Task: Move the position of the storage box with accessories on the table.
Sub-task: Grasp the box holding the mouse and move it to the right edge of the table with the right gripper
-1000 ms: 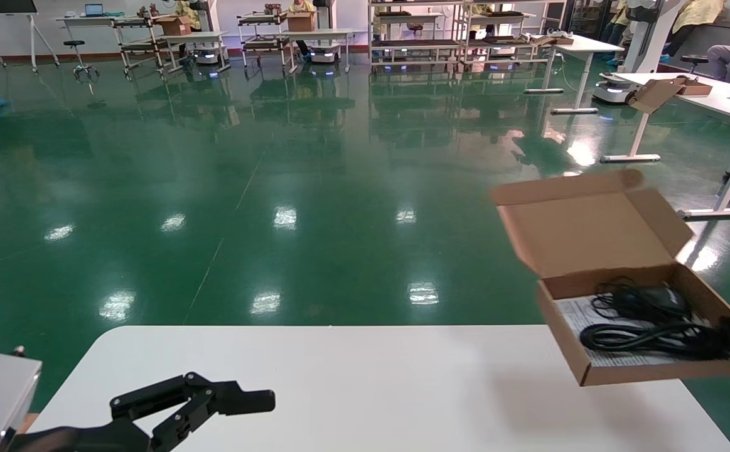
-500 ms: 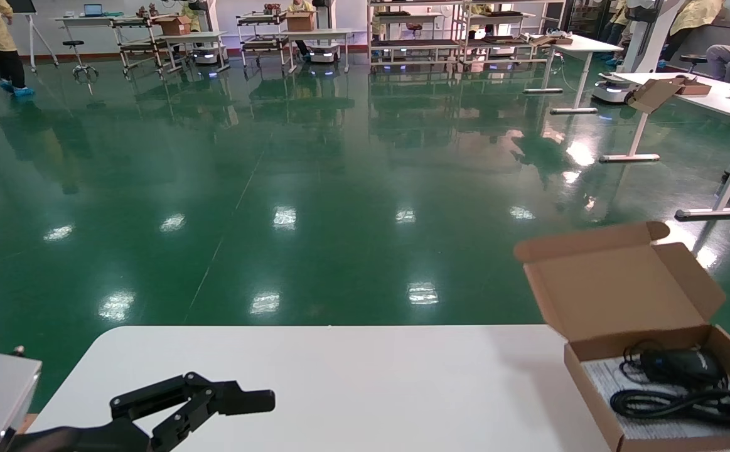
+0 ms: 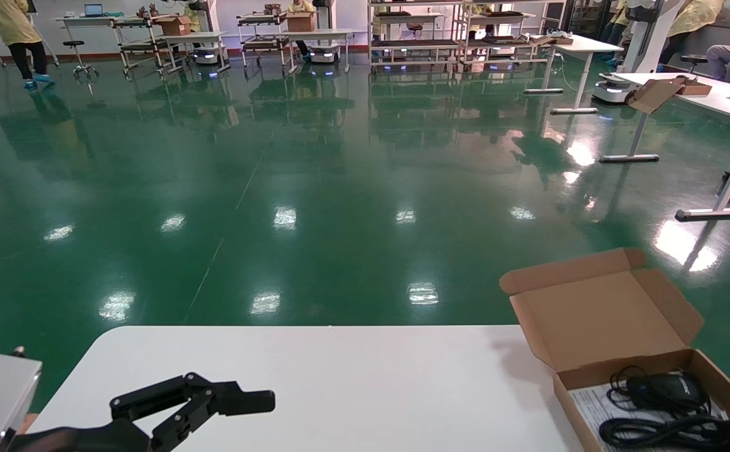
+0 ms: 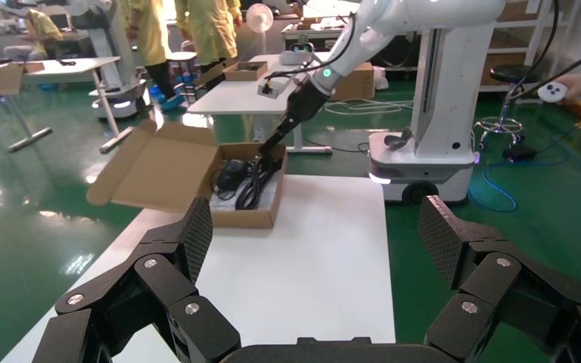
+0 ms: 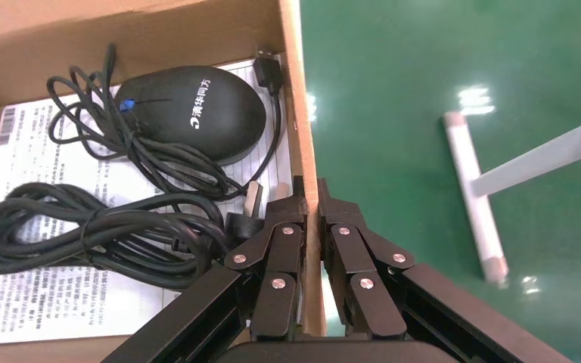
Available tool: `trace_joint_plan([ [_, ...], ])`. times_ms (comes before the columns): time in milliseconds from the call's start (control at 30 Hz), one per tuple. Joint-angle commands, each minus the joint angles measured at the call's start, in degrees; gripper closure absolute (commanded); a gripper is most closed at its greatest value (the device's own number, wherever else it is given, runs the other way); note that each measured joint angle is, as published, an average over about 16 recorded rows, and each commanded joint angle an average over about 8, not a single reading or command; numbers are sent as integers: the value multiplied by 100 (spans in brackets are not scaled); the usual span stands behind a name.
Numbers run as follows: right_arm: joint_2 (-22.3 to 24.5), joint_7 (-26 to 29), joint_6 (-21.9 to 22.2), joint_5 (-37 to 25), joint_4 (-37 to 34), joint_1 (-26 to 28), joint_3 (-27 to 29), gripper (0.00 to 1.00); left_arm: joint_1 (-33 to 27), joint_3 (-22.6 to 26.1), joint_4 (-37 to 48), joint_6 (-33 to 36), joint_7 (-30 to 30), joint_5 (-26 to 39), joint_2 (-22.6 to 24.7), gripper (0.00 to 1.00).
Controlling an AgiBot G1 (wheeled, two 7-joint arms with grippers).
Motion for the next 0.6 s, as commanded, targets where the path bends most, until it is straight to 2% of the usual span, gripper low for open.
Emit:
trace_joint_plan([
  [33,-53,-73,229,66,19,-92,46,100,0,0,0,0,0,0,0,0],
  [300,-246,-471,865,508,160,-426,356,100,0,0,0,0,0,0,0,0],
  [600,-439,-895,1165,827,180,-712,580,100,0,1,0,0,0,0,0,0],
])
